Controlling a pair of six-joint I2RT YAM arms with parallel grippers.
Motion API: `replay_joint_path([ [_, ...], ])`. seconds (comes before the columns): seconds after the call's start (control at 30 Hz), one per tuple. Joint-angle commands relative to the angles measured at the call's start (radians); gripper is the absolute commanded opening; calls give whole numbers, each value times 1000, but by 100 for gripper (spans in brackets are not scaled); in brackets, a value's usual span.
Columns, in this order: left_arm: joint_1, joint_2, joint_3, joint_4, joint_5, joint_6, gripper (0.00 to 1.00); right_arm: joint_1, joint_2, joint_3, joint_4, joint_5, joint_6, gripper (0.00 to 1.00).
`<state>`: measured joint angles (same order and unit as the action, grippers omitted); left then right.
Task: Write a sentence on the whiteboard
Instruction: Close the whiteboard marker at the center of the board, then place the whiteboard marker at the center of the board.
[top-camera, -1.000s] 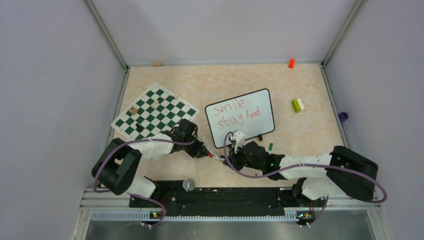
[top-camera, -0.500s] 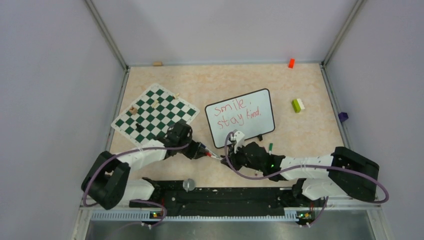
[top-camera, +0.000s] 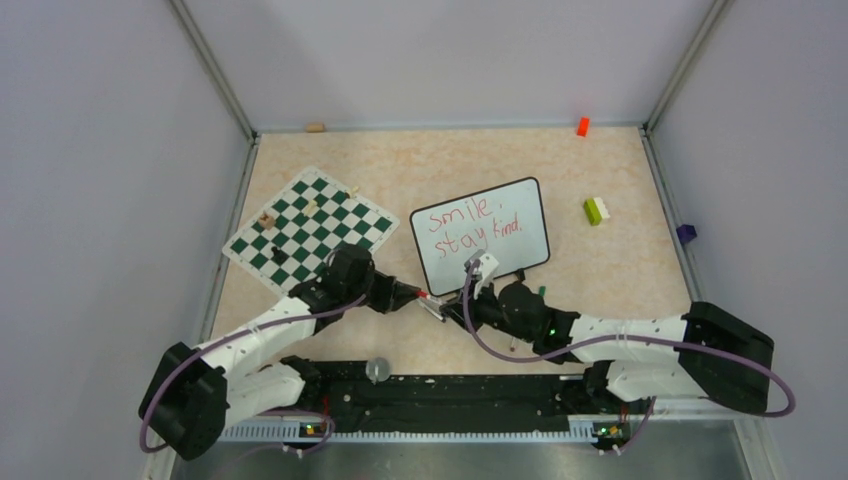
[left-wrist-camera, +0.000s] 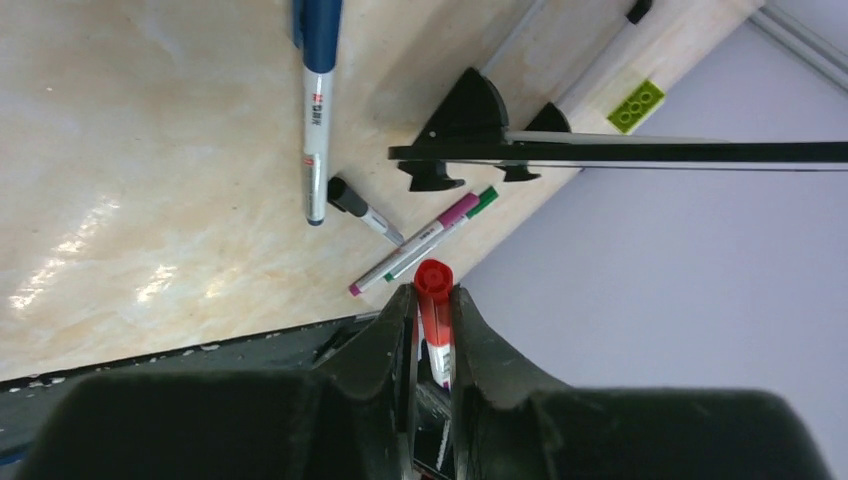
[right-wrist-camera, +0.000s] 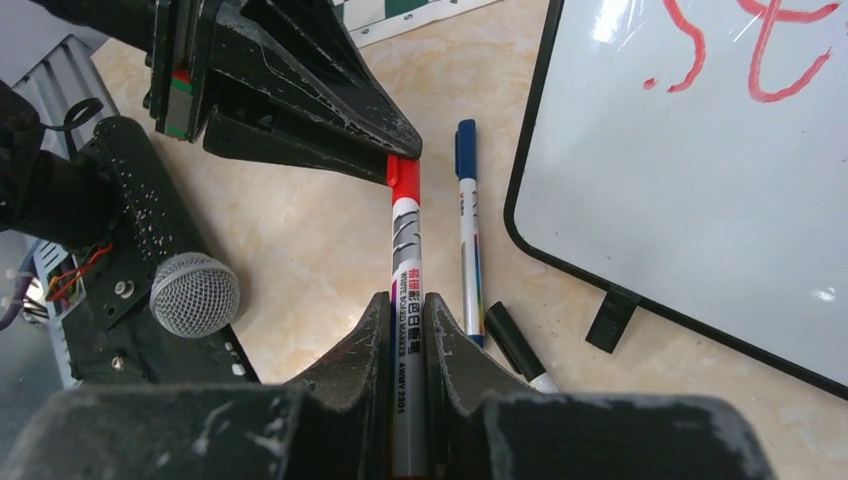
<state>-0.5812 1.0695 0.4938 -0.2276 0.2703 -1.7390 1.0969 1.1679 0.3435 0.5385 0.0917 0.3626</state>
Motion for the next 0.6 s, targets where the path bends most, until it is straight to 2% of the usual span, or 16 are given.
replay_joint_path([
  [0.0, -88, -66, 13, 123, 53, -109, 0, 0, 63, 122, 70, 97, -27, 0],
  [0.13, -136, -74, 34, 195, 2, -157, 0, 0, 130, 192, 60, 117, -38, 0],
  [0.4, -259, -4, 127, 246, -36, -145, 0, -1, 176, 235, 79, 106, -43, 0],
  [0.57, -295, -14, 134, 208, -82, -140, 0, -1, 182, 236, 66, 98, -31, 0],
])
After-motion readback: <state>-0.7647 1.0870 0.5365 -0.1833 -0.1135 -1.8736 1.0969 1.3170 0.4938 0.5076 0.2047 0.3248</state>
